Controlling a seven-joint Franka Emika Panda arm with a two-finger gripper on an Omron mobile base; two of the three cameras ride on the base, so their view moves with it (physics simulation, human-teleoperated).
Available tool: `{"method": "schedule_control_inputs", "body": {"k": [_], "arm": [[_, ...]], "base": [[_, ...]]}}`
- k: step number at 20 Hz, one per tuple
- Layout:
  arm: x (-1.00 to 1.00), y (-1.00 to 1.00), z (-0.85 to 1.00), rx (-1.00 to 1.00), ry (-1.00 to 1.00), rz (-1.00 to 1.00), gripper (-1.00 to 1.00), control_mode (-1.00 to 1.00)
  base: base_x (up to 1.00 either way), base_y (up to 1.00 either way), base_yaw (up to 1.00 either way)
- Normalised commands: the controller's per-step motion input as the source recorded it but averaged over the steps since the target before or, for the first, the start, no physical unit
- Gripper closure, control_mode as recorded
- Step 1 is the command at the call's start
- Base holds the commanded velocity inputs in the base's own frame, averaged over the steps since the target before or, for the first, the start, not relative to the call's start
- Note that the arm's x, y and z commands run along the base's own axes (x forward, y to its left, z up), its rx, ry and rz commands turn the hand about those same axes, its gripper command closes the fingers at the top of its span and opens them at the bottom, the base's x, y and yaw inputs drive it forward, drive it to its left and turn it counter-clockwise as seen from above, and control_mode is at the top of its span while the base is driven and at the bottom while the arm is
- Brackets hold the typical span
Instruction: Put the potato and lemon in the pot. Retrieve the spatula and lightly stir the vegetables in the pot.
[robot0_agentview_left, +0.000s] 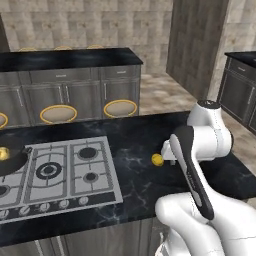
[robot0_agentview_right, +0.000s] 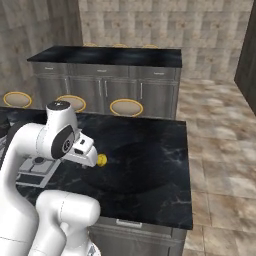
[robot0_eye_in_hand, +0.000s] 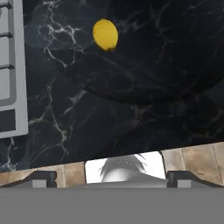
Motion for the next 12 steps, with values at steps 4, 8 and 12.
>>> {"method": "schedule_control_inputs", "body": {"k": [4,8,12], "arm": [[0.0,0.0,0.0,0.0,0.0,0.0,-1.0,1.0],[0.95,0.01,0.0,0.0,0.17,0.02,-1.0,-1.0],[0.95,0.03,0.0,0.0,0.29,0.0,-1.0,-1.0]], "base": [[0.14,-0.03,0.02],[0.0,0.0,0.0],[0.0,0.0,0.0]]}}
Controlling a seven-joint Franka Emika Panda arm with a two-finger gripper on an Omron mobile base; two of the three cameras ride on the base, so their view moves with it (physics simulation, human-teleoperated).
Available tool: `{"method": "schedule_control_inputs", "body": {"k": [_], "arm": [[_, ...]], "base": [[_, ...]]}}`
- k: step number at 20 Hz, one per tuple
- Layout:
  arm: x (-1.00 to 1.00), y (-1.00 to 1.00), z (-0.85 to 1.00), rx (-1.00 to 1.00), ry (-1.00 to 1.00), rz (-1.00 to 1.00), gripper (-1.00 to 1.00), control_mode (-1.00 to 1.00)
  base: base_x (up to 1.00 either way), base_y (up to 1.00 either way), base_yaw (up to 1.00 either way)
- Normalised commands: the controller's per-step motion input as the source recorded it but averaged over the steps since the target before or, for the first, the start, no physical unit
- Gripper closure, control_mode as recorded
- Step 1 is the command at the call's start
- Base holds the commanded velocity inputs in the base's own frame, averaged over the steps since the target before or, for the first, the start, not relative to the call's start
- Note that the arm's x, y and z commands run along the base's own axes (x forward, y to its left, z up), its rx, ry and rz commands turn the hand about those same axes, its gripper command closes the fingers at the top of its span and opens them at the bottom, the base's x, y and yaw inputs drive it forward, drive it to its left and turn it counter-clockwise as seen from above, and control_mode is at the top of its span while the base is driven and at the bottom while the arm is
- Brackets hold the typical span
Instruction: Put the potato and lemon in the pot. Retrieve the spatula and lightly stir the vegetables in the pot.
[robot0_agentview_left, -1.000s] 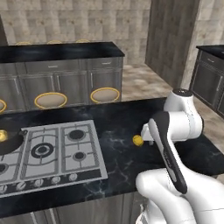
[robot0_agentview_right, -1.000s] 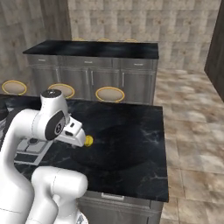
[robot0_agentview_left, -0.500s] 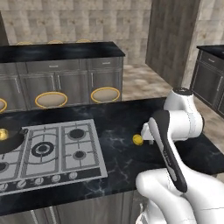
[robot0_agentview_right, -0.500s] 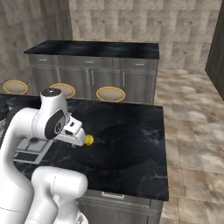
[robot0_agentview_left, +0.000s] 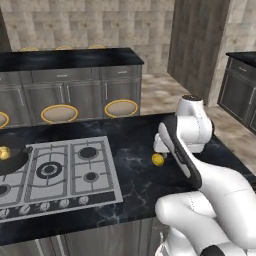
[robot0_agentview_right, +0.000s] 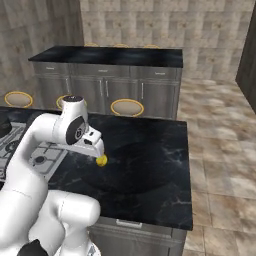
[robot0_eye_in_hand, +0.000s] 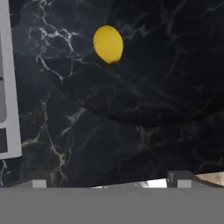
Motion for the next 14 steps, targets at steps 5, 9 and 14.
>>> {"method": "schedule_control_inputs", "body": {"k": [5,9,14], "arm": [[0.58,0.01,-0.09,0.0,0.12,0.0,-1.0,-1.0],[0.35,0.0,-0.2,0.03,0.0,0.05,-1.0,-1.0],[0.08,0.0,-0.54,0.07,0.02,0.04,-1.0,-1.0]], "base": [[0.0,0.0,0.0],[0.0,0.0,0.0],[0.0,0.0,0.0]]}}
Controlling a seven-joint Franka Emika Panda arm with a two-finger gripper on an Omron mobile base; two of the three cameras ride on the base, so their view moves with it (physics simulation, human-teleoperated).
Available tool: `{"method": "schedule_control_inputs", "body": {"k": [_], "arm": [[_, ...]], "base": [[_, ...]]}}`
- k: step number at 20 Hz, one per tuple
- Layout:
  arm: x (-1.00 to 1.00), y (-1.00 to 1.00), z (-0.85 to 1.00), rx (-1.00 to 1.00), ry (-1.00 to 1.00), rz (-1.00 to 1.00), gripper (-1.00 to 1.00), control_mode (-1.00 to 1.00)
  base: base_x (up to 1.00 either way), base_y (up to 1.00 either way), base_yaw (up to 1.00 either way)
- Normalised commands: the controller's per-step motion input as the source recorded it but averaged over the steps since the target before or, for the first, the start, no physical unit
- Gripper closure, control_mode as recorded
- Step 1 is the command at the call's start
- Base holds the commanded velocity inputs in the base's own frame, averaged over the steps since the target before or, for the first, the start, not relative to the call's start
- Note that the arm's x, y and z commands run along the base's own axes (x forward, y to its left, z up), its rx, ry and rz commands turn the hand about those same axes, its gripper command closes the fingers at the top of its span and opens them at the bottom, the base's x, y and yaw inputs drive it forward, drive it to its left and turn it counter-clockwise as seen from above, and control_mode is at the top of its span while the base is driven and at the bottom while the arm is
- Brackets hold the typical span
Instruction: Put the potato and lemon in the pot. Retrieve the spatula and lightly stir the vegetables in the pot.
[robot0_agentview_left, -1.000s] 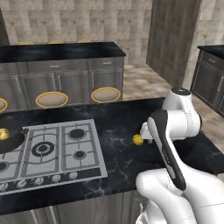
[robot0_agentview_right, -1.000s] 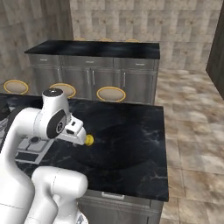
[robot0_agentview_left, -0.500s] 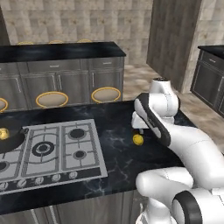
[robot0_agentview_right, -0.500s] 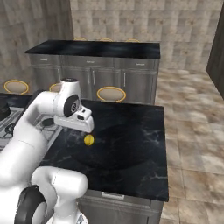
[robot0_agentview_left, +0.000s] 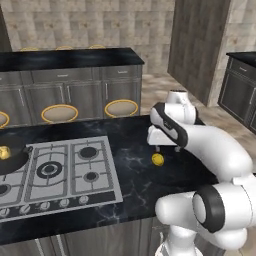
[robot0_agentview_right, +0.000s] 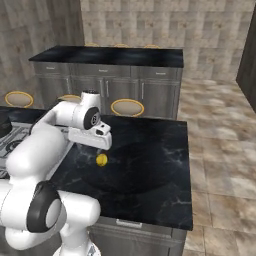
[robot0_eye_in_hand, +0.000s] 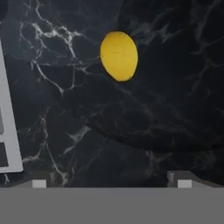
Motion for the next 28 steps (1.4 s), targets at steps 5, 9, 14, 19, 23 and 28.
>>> {"method": "schedule_control_inputs", "body": {"k": [5,9,14,19,23,28], "arm": [[0.0,0.0,-0.62,0.03,0.02,0.01,-1.0,-1.0],[0.26,-0.01,-0.06,0.0,0.16,0.0,-1.0,-1.0],[0.55,-0.08,0.0,0.0,0.25,0.03,-1.0,-1.0],[0.41,-0.06,0.0,0.0,0.22,0.07,-1.0,-1.0],[0.1,-0.02,0.0,0.0,0.08,0.06,-1.0,-1.0],[0.08,0.0,-0.14,0.0,0.0,0.05,-1.0,-1.0]], "base": [[0.0,0.0,0.0],[0.0,0.0,0.0],[0.0,0.0,0.0],[0.0,0.0,0.0],[0.0,0.0,0.0],[0.0,0.0,0.0]]}}
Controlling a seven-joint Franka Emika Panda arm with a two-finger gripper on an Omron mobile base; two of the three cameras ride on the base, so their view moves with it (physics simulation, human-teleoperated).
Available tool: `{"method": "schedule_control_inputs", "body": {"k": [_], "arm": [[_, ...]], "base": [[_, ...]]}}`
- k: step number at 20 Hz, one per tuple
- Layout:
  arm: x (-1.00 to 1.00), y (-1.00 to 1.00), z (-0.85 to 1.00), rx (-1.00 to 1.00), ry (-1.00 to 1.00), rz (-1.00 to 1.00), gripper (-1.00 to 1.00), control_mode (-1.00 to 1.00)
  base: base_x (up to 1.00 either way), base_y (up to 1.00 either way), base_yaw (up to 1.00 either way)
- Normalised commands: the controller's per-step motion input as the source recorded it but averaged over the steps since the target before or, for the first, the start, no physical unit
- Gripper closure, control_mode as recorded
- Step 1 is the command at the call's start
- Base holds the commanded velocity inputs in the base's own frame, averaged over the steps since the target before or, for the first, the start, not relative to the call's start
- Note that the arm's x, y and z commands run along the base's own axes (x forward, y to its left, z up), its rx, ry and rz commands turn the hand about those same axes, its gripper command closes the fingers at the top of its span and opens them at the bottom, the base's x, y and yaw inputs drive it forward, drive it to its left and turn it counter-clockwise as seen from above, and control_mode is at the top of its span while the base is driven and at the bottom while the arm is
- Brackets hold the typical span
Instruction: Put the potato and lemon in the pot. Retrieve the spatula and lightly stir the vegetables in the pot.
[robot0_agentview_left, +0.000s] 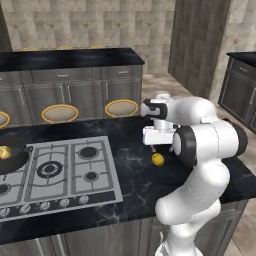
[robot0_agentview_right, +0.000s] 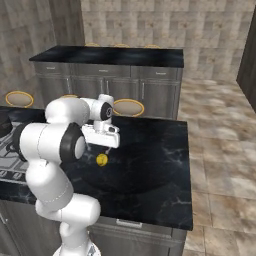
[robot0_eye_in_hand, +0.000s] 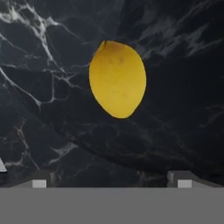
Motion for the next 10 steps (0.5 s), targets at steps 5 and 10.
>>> {"method": "schedule_control_inputs", "body": {"k": [5,10], "arm": [[0.02,0.0,-0.21,0.0,0.0,0.03,-1.0,-1.0],[0.16,0.0,-0.35,0.0,-0.01,0.02,-1.0,-1.0]], "base": [[0.0,0.0,0.0],[0.0,0.0,0.0]]}}
